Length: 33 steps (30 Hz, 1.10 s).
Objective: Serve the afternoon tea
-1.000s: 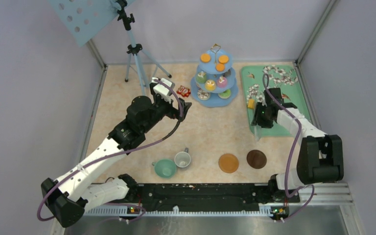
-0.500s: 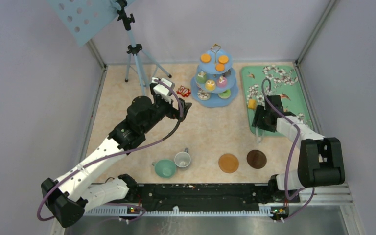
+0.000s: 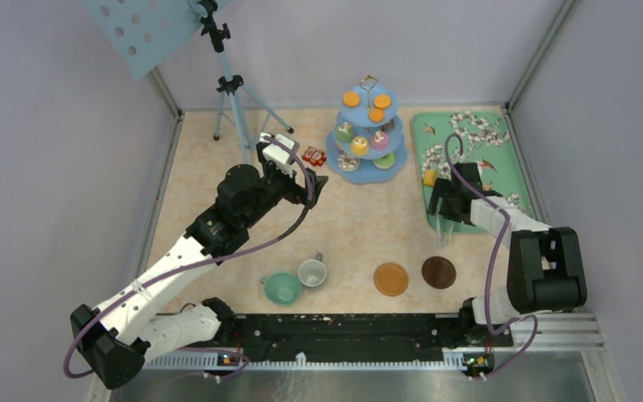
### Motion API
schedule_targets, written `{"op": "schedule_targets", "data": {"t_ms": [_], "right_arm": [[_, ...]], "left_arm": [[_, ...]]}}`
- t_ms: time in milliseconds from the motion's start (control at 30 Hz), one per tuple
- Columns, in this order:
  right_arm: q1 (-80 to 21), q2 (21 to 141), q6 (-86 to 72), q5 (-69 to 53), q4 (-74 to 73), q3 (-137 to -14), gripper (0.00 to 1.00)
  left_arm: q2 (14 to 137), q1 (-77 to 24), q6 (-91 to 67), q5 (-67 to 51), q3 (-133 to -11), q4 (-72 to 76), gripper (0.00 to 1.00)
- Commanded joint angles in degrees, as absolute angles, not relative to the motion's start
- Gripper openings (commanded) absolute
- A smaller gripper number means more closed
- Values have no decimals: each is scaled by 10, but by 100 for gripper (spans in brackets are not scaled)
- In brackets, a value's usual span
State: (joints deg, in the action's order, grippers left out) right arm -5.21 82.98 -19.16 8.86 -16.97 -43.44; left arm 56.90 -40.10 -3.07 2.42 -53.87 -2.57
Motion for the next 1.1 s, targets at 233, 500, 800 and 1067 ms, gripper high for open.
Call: {"op": "schedule_targets", "data": {"t_ms": [233, 500, 800, 1067], "right_arm": [[-59, 828, -188, 118, -124, -437, 70], [-60, 844, -206, 113, -169, -468, 51], [-59, 808, -219, 76, -307, -555, 46], [-60, 846, -227, 29, -355, -607, 49]], "left_arm": [[569, -398, -36, 21, -538, 3, 99], [570, -398, -35, 23, -538, 3, 99], [568, -398, -36, 19, -539, 3, 99], [568, -399, -37, 16, -539, 3, 99]]}}
